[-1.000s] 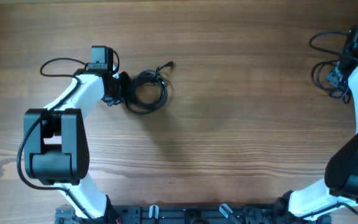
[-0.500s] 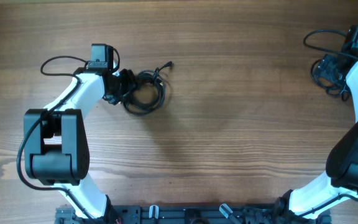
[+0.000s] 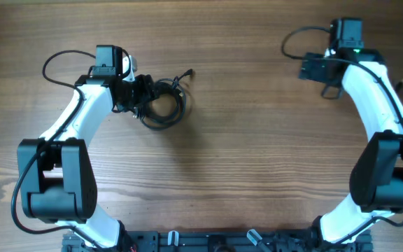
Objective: Untangle cables
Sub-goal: 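Place the separated cable at the table's right edge and release it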
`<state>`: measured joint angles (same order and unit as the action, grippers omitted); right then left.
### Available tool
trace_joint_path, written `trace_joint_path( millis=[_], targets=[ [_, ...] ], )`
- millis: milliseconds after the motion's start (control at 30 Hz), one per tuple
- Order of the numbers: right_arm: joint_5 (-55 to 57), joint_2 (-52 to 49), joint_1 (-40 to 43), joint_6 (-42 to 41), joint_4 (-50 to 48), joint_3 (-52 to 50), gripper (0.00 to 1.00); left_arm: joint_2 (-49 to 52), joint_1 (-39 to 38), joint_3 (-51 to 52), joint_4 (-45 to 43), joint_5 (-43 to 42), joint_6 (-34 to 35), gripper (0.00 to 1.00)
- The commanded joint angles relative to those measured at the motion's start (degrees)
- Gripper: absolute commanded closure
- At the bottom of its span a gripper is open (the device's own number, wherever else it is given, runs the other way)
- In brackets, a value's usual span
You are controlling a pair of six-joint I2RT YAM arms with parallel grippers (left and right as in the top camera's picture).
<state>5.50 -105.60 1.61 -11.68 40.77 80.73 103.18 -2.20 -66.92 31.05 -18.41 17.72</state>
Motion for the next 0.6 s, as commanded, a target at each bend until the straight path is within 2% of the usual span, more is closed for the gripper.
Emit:
trace_joint_path(
  millis=[0, 33, 67, 200, 300, 567],
  targets=[
    [-13.9, -1.0, -2.9, -0.4, -0.2, 1.2, 0.0, -0.6, 0.0, 0.4, -0.2, 0.5, -0.6, 0.75],
    [-13.9, -1.0, -3.1, -0.3, -0.3, 1.2, 0.0, -0.3, 0.0, 0.4, -0.2, 1.2, -0.6, 0.93],
    [-13.9, -1.0, -3.1, -0.4, -0.3, 1.2, 0.0, 0.0, 0.0, 0.4, -0.2, 1.4, -0.5, 0.96],
    [-13.9, -1.0, -3.1, -0.4, -0.5, 1.2, 0.0, 0.1, 0.0, 0.4, -0.2, 1.3, 2.5, 0.94],
    [-13.9, -1.0, -3.1, -0.4, -0.5, 1.2, 0.01, 0.1, 0.0, 0.4, 0.1, 1.4, 2.4, 0.89],
    [-13.9, -1.0, -3.1, -0.4, -0.5, 1.2, 0.0, 0.1, 0.0, 0.4, 0.6, 1.4, 2.4, 0.84]
  ],
)
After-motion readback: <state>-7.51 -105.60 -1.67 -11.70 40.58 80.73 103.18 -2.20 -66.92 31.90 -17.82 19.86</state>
